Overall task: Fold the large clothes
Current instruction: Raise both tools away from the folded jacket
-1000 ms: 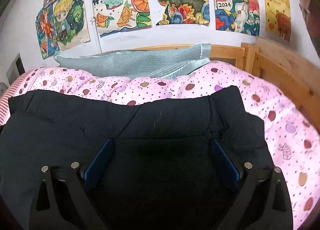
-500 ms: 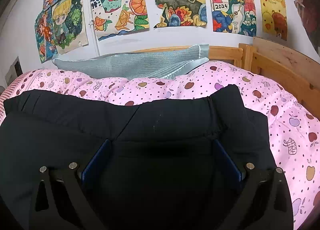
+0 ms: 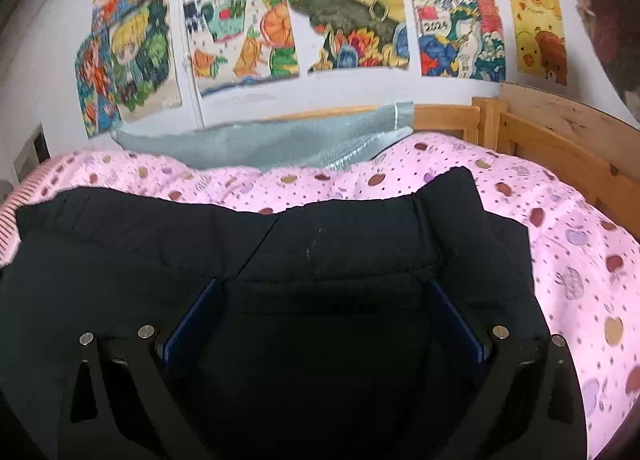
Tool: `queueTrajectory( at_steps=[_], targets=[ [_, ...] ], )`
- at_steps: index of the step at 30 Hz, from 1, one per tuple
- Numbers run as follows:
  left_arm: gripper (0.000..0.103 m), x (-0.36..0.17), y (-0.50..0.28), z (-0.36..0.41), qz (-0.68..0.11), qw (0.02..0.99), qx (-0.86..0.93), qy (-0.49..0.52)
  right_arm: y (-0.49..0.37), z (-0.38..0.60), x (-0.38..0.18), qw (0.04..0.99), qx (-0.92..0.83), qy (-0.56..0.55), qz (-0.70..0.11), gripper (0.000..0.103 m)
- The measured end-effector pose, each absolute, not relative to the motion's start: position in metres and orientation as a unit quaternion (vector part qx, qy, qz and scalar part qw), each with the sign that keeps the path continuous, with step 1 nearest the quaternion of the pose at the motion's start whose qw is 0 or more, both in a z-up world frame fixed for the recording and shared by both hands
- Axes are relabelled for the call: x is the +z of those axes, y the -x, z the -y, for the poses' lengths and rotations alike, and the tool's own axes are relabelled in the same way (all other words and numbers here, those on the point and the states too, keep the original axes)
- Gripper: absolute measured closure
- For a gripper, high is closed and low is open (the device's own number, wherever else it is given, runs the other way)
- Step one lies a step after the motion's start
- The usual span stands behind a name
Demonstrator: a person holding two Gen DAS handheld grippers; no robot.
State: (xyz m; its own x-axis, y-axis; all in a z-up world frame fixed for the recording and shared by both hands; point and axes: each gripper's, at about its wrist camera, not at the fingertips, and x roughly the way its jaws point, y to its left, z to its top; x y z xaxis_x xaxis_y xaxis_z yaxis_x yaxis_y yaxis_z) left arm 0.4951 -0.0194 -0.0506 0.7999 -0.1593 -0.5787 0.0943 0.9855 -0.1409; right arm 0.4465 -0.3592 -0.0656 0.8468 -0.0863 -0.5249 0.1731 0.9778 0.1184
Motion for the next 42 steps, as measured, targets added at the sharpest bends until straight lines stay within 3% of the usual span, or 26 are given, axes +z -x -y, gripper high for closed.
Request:
queueTrajectory(
  at_steps=[7,15,24,34,42],
  targets=[
    [0.000,-0.034,-0.484,0.013,-0.353,0.934,-0.058,0.023,-0.421,0.358,-0.042,0.949,-0.080,-0.075,-0.295,0.003],
    [0.000,-0.009,-0.419,-0.011,-0.319,0.946,-0.044,-0.027,-0.347,0.358,-0.017,0.956,-0.053,-0.080,-0.278,0.002],
    [0.000,0.000,-0.365,-0.046,-0.371,0.927,-0.038,-0.035,-0.268,0.371,0.008,0.950,-0.049,-0.041,-0.305,0.002],
    [0.000,-0.013,-0.335,-0.061,-0.428,0.903,-0.028,-0.027,-0.249,0.374,0.001,0.925,-0.023,-0.060,-0.374,0.002],
    [0.000,0.004,-0.325,-0.068,-0.409,0.911,-0.021,-0.050,-0.238,0.383,0.017,0.923,-0.034,-0.075,-0.377,0.002]
  ],
)
